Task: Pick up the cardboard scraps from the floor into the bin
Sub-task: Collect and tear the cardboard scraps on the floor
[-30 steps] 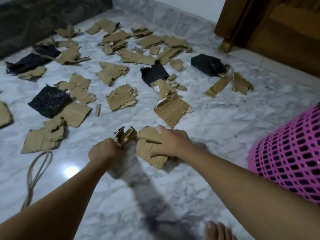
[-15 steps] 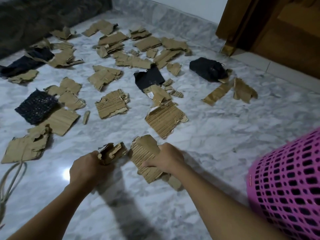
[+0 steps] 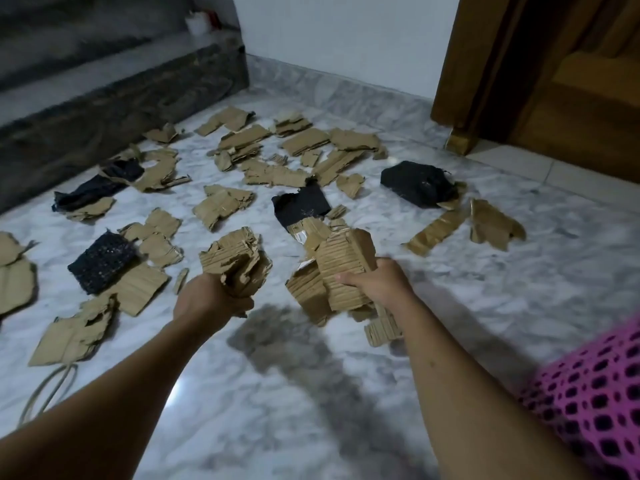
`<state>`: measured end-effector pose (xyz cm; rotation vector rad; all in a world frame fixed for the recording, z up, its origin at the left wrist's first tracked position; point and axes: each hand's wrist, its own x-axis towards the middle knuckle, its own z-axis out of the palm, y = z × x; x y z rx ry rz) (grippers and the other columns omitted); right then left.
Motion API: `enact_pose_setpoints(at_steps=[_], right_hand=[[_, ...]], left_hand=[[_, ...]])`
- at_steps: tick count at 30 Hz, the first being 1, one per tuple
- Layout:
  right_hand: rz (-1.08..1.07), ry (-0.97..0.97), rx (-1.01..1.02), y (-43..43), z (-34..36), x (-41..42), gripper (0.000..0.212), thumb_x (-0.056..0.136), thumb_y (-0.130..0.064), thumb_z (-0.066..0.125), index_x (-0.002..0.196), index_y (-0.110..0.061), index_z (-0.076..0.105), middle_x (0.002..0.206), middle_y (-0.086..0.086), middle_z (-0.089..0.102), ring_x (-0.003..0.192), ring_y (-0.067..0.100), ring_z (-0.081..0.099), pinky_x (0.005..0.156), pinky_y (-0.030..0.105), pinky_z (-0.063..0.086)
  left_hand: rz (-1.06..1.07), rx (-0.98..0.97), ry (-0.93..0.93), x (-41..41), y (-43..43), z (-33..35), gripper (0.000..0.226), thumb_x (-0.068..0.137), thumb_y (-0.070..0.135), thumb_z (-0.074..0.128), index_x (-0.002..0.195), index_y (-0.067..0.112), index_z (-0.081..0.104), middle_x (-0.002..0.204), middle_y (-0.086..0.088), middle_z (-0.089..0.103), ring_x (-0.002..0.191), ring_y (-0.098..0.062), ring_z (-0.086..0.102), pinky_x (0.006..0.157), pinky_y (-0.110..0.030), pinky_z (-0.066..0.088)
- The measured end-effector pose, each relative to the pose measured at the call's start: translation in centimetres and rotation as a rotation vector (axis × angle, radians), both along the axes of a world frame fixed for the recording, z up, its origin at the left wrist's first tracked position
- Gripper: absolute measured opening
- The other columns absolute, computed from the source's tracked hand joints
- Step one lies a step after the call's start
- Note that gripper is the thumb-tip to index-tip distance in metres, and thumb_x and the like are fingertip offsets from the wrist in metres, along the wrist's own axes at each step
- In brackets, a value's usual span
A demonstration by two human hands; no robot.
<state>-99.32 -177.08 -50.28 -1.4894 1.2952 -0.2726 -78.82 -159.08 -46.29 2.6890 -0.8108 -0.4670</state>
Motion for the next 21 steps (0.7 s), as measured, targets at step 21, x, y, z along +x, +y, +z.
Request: enact_pose_setpoints(at_steps=[21], right_hand=[[-0.428,0.369,-0.145,-16.6,-0.1,-1.8,0.094,0.078,-0.055,0.072,0.152,-0.016,0.029,0.148,0.012,0.042,0.126,0.035,0.05,0.1,0.043,0.047]], left_hand=[[-0.501,0.371,-0.151,-5.0,-15.6,-5.4,0.056,0.067,0.058,0.071,0.106,0.017,0.066,0.092,-0.002,0.056,0.082,-0.019,0.059,0.066,-0.028,0.051]])
